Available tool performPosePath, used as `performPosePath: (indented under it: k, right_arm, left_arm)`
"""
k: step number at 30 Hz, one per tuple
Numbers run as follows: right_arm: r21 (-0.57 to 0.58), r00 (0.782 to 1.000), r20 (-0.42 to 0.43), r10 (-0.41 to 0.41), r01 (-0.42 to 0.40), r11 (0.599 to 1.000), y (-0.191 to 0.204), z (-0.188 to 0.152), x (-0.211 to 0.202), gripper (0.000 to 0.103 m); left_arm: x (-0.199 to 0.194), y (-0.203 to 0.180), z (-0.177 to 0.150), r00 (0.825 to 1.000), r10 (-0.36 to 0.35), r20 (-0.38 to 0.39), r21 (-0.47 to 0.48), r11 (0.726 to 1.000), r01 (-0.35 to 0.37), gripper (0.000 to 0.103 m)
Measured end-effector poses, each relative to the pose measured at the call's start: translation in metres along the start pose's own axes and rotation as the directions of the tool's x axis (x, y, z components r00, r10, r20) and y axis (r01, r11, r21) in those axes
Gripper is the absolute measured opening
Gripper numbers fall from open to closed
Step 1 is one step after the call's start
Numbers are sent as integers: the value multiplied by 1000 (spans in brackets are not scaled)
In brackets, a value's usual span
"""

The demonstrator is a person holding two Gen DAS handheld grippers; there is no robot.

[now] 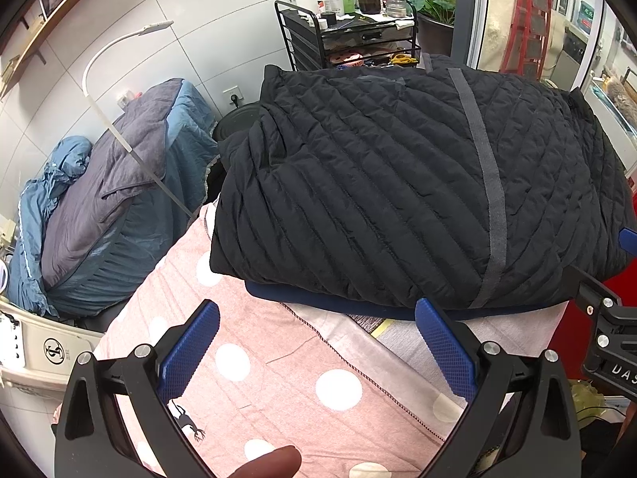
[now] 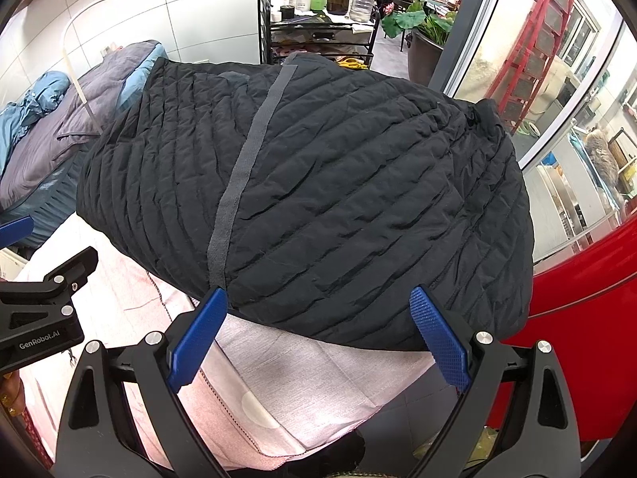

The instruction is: Fold large clothes

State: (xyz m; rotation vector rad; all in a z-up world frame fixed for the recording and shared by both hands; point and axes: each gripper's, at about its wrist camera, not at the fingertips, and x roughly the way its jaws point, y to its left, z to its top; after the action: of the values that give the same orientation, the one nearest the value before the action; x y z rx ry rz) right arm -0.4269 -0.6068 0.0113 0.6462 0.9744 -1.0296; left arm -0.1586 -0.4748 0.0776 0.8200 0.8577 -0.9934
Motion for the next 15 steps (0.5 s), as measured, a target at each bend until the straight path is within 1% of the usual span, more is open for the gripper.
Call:
performPosePath:
  k: [15]
  right_arm:
    - [-18, 1000, 0, 6, -6, 1000, 2, 2, 1, 92]
  left_arm:
    - [0, 2, -3, 1000, 17, -2, 12, 1000, -17, 97]
